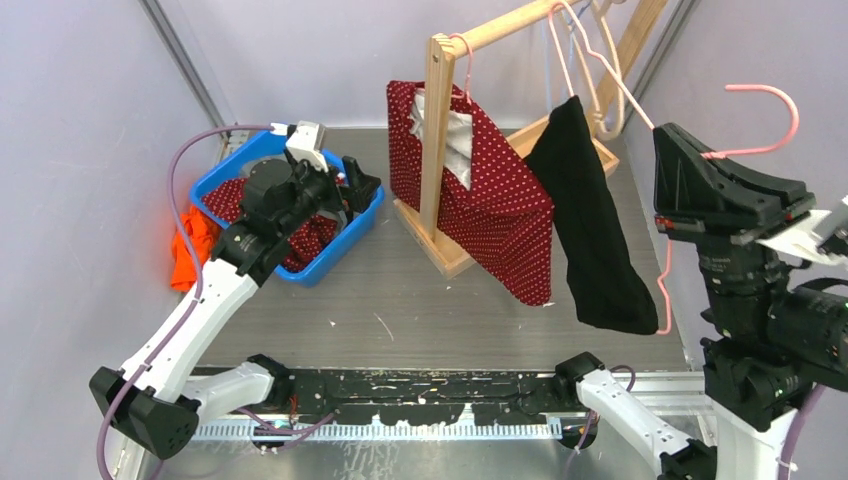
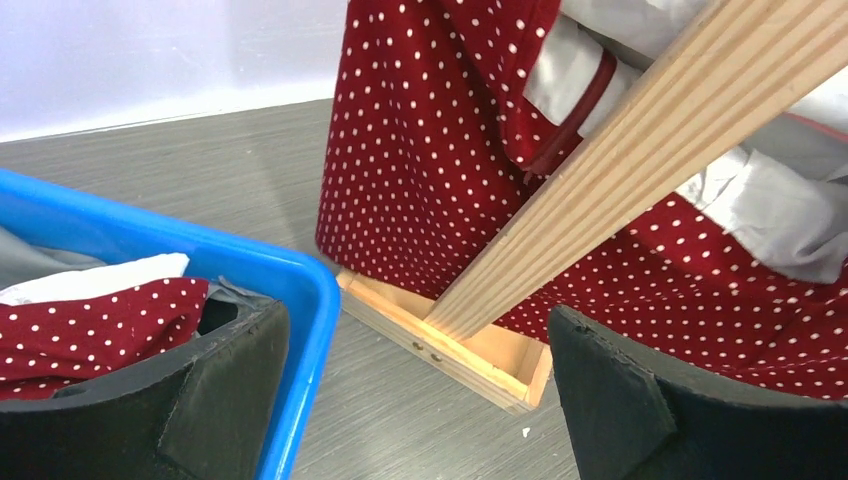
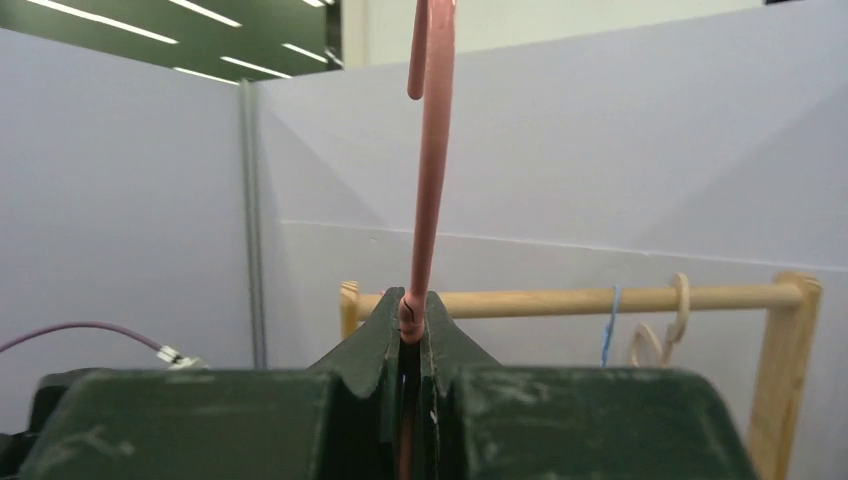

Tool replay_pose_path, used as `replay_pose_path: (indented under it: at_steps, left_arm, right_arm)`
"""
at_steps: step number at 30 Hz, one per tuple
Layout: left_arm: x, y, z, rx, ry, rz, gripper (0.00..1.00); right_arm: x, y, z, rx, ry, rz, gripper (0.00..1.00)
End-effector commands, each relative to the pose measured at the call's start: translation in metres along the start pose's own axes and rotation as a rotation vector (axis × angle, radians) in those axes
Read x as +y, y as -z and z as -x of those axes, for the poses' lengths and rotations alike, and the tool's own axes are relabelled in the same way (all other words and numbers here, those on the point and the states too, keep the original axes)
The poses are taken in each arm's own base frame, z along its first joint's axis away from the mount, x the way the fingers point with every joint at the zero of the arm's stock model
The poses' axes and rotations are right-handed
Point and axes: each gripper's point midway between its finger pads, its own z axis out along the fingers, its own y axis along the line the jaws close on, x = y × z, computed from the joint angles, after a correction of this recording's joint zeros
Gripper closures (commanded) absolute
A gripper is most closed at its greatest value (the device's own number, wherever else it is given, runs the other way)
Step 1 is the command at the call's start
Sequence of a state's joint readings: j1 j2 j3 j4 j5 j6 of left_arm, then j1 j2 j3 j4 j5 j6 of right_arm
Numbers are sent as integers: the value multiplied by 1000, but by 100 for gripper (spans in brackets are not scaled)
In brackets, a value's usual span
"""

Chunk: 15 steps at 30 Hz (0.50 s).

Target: Remove the skirt from the hanger

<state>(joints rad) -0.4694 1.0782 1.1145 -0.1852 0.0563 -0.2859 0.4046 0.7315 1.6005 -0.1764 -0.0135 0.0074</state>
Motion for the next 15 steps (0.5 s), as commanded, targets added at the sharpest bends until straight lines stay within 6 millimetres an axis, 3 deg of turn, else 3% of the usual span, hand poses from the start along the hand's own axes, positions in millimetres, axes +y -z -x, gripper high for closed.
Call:
replay_pose_path:
  at_steps: [1, 5, 8, 12, 15]
  left_arm:
    - [-15, 12, 27, -72, 15, -54, 0]
    - [-33, 17, 38, -88, 42, -139, 1]
    - [-65, 29, 56, -140, 87, -303, 0]
    - [-104, 57, 87, -237, 151, -507, 0]
    - [-122, 80, 102, -299, 200, -612, 1]
  right_arm:
    - [38, -3, 10, -34, -84, 198, 99]
    - [63, -2, 12, -13, -182, 323, 99]
    - [81, -11, 5, -1, -297, 412, 99]
    - [94, -25, -11, 41, -416, 477, 99]
    - [96, -31, -14, 43, -459, 487, 99]
